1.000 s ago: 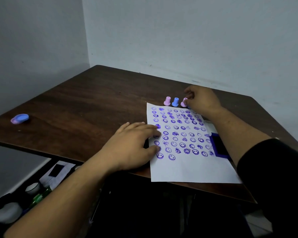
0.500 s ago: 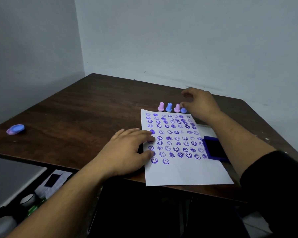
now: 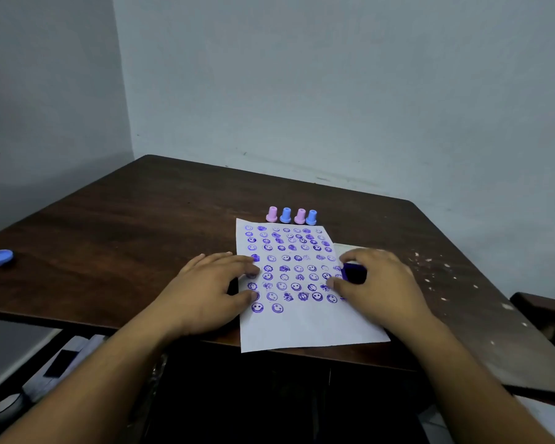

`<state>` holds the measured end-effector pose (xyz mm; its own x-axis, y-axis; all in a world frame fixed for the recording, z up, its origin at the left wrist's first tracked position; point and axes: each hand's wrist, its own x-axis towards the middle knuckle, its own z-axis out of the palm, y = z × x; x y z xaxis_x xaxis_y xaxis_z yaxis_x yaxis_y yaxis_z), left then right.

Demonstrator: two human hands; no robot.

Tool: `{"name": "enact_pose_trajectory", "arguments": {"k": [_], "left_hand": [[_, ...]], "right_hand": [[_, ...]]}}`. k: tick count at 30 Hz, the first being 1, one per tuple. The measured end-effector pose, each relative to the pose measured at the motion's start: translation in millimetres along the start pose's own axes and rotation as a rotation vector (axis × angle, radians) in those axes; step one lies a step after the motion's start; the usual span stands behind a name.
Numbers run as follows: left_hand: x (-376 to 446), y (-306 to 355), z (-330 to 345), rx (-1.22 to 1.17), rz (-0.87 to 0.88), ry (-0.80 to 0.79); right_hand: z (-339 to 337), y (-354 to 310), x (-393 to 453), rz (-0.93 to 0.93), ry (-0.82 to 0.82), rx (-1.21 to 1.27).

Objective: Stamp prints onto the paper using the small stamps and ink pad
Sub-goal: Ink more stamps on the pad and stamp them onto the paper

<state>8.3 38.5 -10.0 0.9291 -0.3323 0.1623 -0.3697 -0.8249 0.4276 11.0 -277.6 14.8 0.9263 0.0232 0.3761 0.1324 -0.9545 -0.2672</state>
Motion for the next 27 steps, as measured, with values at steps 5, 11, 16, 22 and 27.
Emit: {"name": "enact_pose_trajectory", "arguments": {"k": [5, 11, 16, 22, 27], "left_hand": [[-1, 1, -1, -0.001, 0.006, 0.002], [-1, 0, 0, 0.003, 0.012, 0.004], [-1, 0, 0, -0.004, 0.012, 0.005], [-2, 1, -2, 0.001, 0.012, -0.016], [-2, 0, -2, 0.000, 0.010, -0.029]], "right_hand": [[3, 3, -17, -0.053, 0.042, -0.090], [-5, 12, -16, -0.068, 0.048, -0.177], [-12, 19, -12, -0.056, 0.018, -0.216], [-13, 20, -10, -0.055, 0.015, -0.194], [-17, 7, 10, -0.067, 0.078, -0.112]]}}
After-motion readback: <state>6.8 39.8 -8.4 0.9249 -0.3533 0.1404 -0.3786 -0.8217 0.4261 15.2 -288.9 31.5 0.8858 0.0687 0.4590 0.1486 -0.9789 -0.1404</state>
